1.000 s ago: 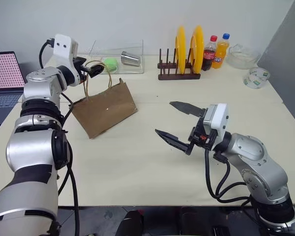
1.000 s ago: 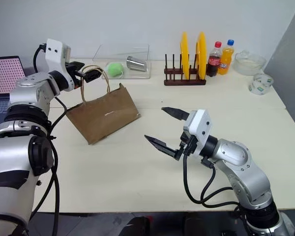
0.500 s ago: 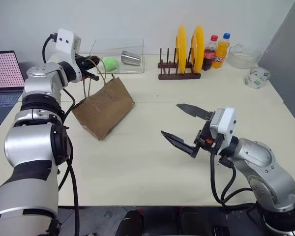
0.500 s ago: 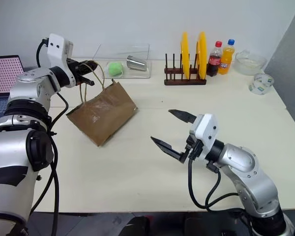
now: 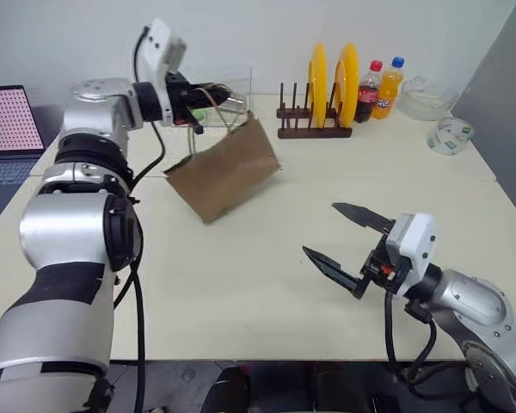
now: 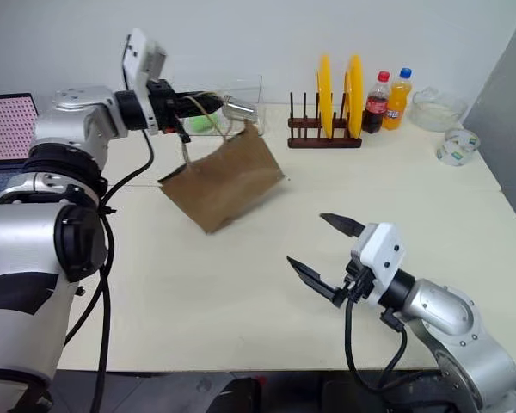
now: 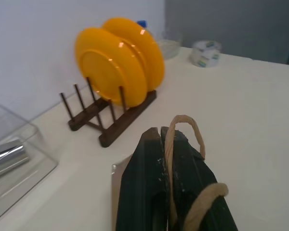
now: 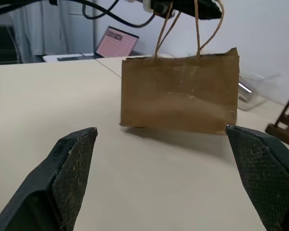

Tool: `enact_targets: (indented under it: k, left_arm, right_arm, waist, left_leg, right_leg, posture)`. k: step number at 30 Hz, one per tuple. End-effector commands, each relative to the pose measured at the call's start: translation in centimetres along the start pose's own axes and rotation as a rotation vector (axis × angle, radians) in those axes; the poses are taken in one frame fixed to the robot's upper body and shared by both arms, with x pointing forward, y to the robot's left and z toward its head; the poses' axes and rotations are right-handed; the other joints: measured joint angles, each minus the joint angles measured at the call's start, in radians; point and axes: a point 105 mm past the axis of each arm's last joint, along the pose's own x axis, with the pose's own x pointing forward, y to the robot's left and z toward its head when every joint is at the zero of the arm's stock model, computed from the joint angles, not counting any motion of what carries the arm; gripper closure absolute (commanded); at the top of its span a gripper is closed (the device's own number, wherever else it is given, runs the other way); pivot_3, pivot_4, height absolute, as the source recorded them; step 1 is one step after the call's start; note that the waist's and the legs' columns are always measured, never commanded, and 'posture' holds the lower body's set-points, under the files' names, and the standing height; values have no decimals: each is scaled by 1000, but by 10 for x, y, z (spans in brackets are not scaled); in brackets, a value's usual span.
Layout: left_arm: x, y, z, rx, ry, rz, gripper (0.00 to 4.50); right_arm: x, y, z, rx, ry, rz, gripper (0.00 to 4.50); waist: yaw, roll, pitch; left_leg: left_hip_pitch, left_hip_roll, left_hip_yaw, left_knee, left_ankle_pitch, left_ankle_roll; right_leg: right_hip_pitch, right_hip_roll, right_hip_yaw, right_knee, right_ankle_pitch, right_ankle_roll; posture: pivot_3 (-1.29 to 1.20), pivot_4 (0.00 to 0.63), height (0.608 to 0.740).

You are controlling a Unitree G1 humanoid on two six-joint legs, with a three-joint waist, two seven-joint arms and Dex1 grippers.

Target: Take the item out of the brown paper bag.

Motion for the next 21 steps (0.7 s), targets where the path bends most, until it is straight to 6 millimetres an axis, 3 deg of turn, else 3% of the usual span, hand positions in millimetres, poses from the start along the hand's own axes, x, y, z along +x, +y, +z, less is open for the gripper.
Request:
enact_targets:
  k: [1,5,12,21]
  left_arm:
    - [7,-6,33,116,-40,-43,4473]
    - [38,-31,38,191,-19,-154,4473]
    - [72,-59,42,334,-9,-237,4473]
    - [92,-80,36,524,39,-301,4473]
  right_arm:
    - [-6,4,11,-36,-16,-26,0]
    - [-12,9,6,-26,26,-85,0]
    - [-17,17,-1,5,51,-129,0]
    - [-23,24,-6,29,58,-165,0]
  waist:
    - [-1,0,0]
    - [0,-1,1]
    - [-1,-1,1]
    - [-1,-2,1]
  left_leg:
    - [0,0,0,0,0,0]
    - [0,0,0,0,0,0]
    - [-2,0,0,3,-1,1]
    - [-3,0,0,4,-1,2]
  right_leg:
    - [0,0,0,0,0,0]
    - [0,0,0,1,0,0]
    - [-1,0,0,1,0,0]
    - [-1,0,0,1,0,0]
  posture:
    - [0,150,740]
    - [0,150,740]
    - [0,150,740]
    - [0,150,740]
